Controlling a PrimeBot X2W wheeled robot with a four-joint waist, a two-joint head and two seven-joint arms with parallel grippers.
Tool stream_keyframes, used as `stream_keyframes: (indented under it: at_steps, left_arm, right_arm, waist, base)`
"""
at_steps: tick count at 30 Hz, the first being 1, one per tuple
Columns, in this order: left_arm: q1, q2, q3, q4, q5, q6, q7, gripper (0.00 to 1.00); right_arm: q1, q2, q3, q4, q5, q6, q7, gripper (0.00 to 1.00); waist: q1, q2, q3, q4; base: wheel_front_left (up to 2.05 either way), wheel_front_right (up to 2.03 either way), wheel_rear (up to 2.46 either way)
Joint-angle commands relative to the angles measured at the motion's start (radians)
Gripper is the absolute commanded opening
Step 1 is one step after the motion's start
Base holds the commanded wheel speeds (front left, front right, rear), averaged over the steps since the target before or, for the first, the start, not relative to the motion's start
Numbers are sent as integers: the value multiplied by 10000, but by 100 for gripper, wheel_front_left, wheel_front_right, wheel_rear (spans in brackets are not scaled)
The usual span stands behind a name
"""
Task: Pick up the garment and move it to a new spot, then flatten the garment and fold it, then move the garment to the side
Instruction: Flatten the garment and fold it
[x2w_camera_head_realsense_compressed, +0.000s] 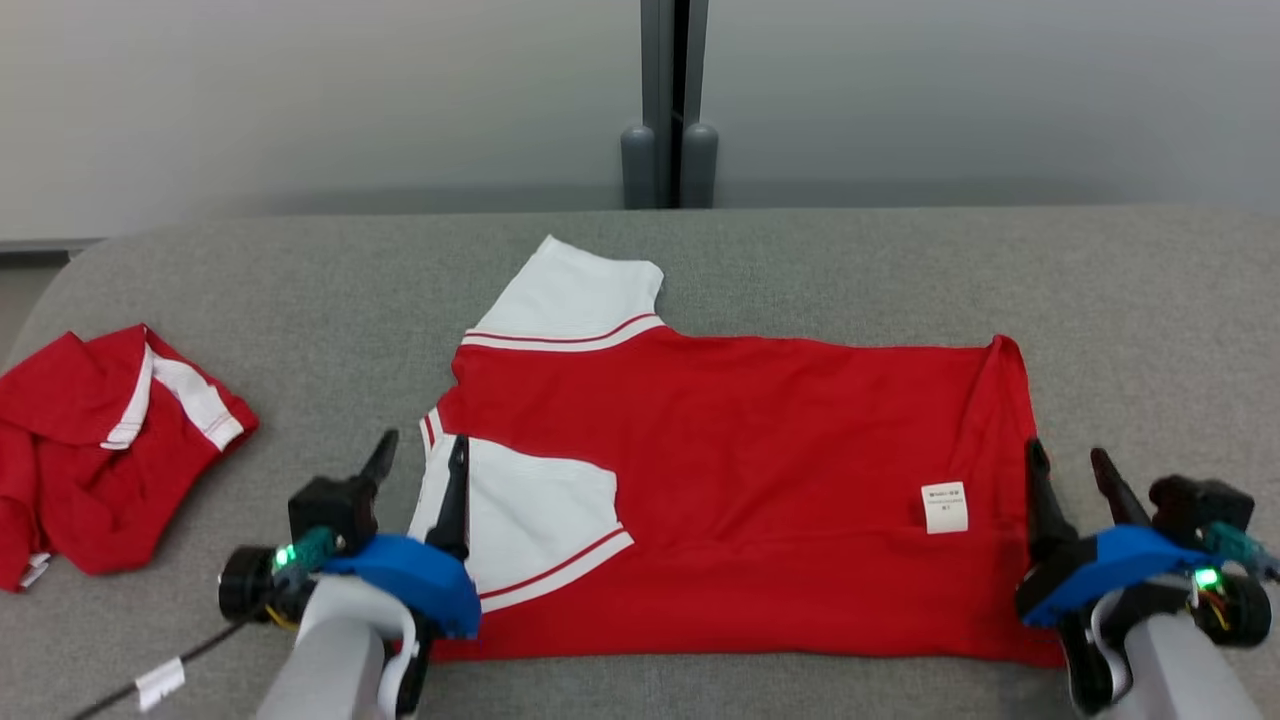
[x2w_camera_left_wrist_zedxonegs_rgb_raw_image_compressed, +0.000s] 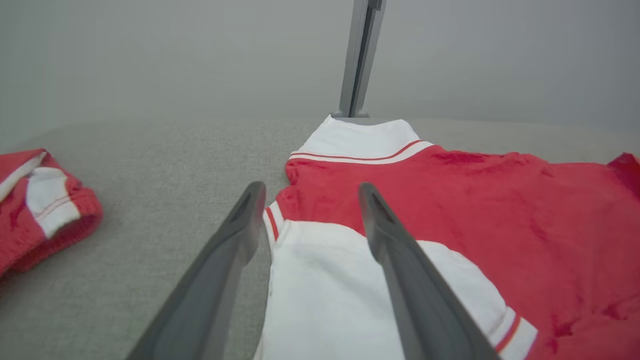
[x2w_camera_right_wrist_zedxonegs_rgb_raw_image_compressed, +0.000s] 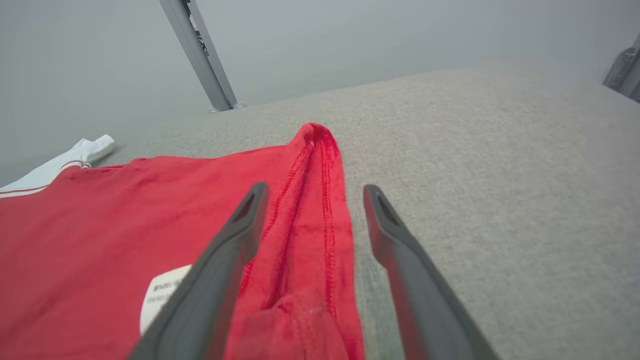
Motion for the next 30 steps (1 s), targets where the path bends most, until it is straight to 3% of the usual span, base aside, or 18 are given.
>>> stream_keyframes:
  at_steps: [1,9,19,21,22,23,24,25,26,30]
  left_arm:
    - [-893,165,-121,95,142,-69,37,100]
    - [-3033,424,-253,785,233,-165,186,100]
    - [-3463,272,-224,1323,14,-194,9,100]
    - [-3462,230,-225,1375,-16,-197,-13,100]
    - [-3463,225,-229,1390,-23,-202,-23,100]
    - [-3491,239,-220,1411,-36,-202,-28,100]
    - [-3545,259,-208,1430,-46,-209,-27,100]
    - [-3603,276,-199,1431,-50,-214,-32,100]
    - [-3669,289,-194,1381,-32,-205,-34,100]
    - [-4151,479,-308,1328,68,-264,-30,100]
  right_arm:
    - [-849,-170,151,430,-107,-1,39,100]
    - [-3438,-376,346,1918,-214,0,247,100]
    - [-5077,-587,-56,3372,-504,-1,245,100]
    - [-5241,-644,-145,3608,-623,-1,230,86]
    - [-5315,-628,-184,3711,-653,-1,193,74]
    - [-5378,-619,-217,3795,-719,-1,168,43]
    - [-5453,-607,-270,3861,-741,-1,143,30]
    - [-5516,-583,-301,3901,-792,-1,111,24]
    - [-5556,-560,-319,3941,-850,-1,94,0]
    - [-5717,-495,-431,3926,-944,-1,25,0]
  waist:
    - [-2,0,629,194]
    - [-2,0,2005,255]
    - [-2,0,2641,317]
    - [-2,0,2692,328]
    - [-2,0,2710,330]
    - [-2,0,2732,321]
    - [-2,0,2748,308]
    - [-2,0,2771,282]
    - [-2,0,2791,253]
    - [-2,0,2936,95]
  base:
    - [0,0,0]
    - [0,0,0]
    - [0,0,0]
    - [0,0,0]
    - [0,0,0]
    - [0,0,0]
    - [0,0,0]
    - [0,0,0]
    - [0,0,0]
    - [0,0,0]
